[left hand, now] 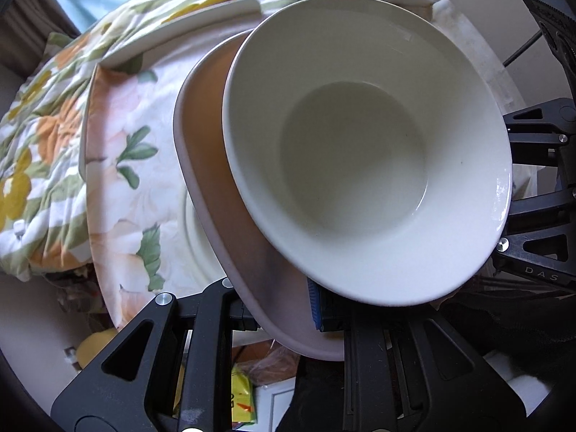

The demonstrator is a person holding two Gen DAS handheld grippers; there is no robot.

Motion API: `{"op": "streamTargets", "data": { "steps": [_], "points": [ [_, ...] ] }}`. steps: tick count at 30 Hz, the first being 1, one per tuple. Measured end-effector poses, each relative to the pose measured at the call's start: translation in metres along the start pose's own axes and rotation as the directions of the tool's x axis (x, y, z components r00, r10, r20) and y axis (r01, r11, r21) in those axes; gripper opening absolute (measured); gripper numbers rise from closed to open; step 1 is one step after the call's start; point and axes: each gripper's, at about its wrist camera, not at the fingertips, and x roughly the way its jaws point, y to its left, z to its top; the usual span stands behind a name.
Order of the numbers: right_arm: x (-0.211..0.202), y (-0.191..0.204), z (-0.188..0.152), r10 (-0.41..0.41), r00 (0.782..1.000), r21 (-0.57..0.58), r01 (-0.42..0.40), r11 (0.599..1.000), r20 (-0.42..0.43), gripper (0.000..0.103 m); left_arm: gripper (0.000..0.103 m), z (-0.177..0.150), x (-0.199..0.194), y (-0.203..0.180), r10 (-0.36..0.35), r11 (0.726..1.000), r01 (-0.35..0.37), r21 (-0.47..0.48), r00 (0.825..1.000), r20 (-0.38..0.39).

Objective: Organize plates and bowls

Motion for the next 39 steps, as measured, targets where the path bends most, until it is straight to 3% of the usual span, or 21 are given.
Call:
{"op": "streamTargets", "data": {
  "steps": [6, 14, 27, 33, 37, 39],
  "points": [
    [0.023, 0.023, 0.006, -0.027, 0.999, 0.014, 0.027, 1.0, -0.022, 0.019, 0.016, -0.012, 0.017, 0.018, -0.019, 0.999, 0.019, 0.026, 1.0, -0.012],
    [0.033, 0.02, 0.002, -0.054, 0.998, 0.045, 0.055, 0.997, -0.03, 0.019, 0.016, -0.008, 0.033, 0.024, -0.052, 0.998, 0.053, 0.034, 0.998, -0.023],
    [0.038, 0.021, 0.003, -0.049, 0.998, 0.078, 0.052, 0.996, -0.04, 0.02, 0.017, -0.007, 0.037, 0.032, -0.029, 0.998, 0.03, 0.048, 0.999, -0.022],
    [0.038, 0.016, 0.01, -0.025, 0.997, 0.108, 0.032, 0.994, -0.071, 0.02, 0.017, -0.001, 0.034, 0.03, -0.014, 0.997, 0.02, 0.074, 0.996, -0.083],
    [0.03, 0.014, 0.012, -0.013, 0.996, 0.116, 0.024, 0.993, -0.089, 0.024, 0.019, 0.002, 0.026, 0.031, -0.034, 0.996, 0.044, 0.081, 0.992, -0.121],
    [0.025, 0.014, 0.013, -0.015, 0.995, 0.122, 0.027, 0.992, -0.099, 0.033, 0.027, 0.003, 0.021, 0.028, -0.026, 0.993, 0.041, 0.113, 0.991, -0.132]
  ]
}}
